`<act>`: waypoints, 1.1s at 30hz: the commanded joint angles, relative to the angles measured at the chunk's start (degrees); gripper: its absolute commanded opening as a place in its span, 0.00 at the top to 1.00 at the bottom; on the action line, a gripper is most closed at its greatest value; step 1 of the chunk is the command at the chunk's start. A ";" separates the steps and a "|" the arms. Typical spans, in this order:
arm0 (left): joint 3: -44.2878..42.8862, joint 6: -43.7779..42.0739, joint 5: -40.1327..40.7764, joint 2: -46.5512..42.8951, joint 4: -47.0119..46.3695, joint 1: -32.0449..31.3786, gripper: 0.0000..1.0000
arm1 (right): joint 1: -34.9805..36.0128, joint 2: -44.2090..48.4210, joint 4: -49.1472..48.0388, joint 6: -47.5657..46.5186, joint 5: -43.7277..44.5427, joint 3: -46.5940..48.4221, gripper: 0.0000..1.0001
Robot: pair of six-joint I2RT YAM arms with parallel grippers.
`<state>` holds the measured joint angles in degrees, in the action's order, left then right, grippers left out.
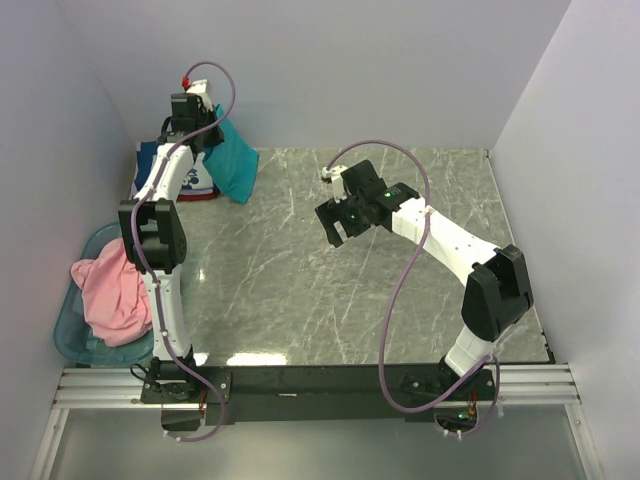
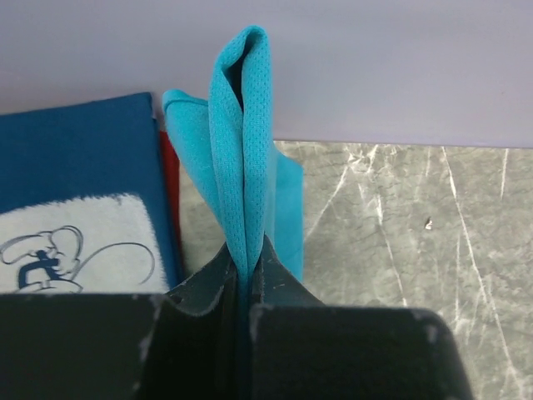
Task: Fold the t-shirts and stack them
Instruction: Neatly place the folded tshirt to the corner
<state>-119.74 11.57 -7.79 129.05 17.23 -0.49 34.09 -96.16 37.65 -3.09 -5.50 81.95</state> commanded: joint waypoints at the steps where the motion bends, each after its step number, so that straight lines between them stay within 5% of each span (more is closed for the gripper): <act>1: -3.13 -2.96 -1.88 -1.61 -0.10 0.32 1.00 | -0.25 2.91 -0.30 -0.86 -0.57 -0.31 0.06; 33: -8.75 -0.59 -2.14 -7.15 2.01 0.32 1.00 | -0.25 1.41 0.67 -0.16 0.31 1.98 0.04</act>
<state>-124.75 11.64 -9.23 127.31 20.08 -0.10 34.09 -96.16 38.24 -3.07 -5.48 81.97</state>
